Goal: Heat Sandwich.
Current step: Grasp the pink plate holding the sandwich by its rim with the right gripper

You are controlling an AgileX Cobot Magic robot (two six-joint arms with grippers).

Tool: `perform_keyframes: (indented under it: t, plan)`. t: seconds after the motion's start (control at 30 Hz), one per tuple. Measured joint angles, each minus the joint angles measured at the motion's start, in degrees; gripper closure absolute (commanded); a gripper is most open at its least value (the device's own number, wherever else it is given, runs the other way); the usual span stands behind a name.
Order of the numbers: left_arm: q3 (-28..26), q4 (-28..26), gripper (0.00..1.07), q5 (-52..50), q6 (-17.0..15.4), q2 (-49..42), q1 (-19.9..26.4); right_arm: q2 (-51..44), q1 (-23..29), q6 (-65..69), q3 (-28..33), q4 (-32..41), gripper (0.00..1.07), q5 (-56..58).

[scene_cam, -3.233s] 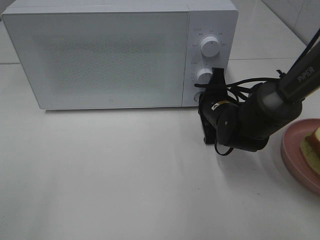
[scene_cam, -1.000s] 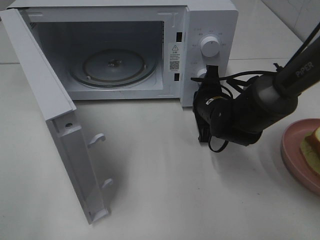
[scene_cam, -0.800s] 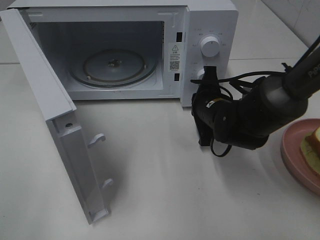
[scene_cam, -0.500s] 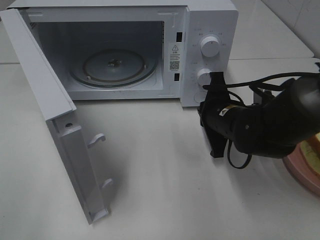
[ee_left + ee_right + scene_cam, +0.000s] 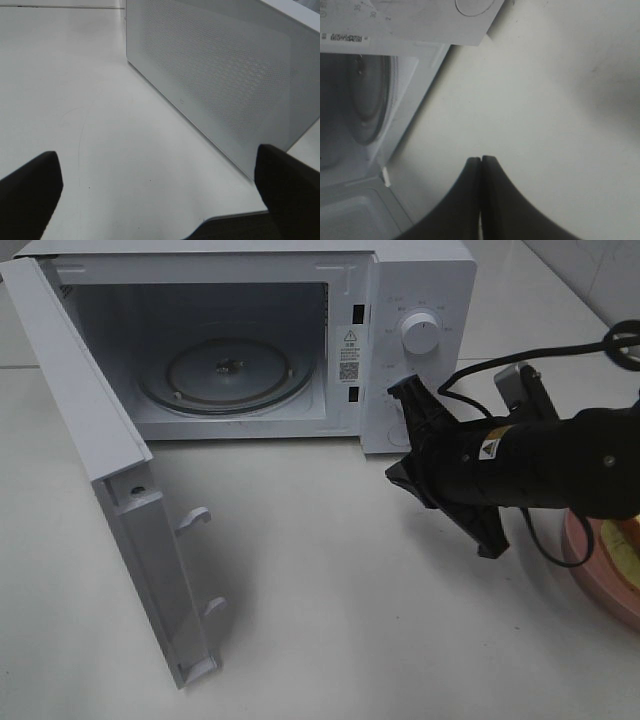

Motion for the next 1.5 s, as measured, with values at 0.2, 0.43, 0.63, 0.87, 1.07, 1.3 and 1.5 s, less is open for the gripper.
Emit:
perform_keyframes:
  t: [0.2, 0.43, 0.63, 0.87, 1.07, 1.3, 1.5]
  plan:
    - [0.0, 0.0, 0.08, 0.0, 0.0, 0.0, 0.0, -4.6, -2.4, -14.1, -1.2, -3.6, 1.07, 14.5]
    - [0.0, 0.0, 0.08, 0.0, 0.0, 0.0, 0.0, -6.3, -2.8, -32.2, -6.5, -4.8, 1.07, 30.1]
    - [0.0, 0.0, 0.08, 0.0, 0.0, 0.0, 0.0, -6.4, -2.8, -55.2, -11.9, -4.8, 1.07, 47.2]
    - [0.0, 0.0, 0.08, 0.0, 0.0, 0.0, 0.0, -6.4, -2.8, -69.6, -14.2, -5.1, 1.04, 56.4]
    - [0.0, 0.0, 0.08, 0.0, 0.0, 0.0, 0.0, -6.9, -2.8, -70.8, -14.4, -5.3, 0.71, 58.7]
    - [0.0, 0.0, 0.08, 0.0, 0.0, 0.0, 0.0, -7.0, -2.8, -70.4, -14.4, -6.1, 0.04, 59.2]
    - [0.0, 0.0, 0.08, 0.0, 0.0, 0.0, 0.0, -7.0, -2.8, -71.2, -14.8, -6.8, 0.07, 62.0]
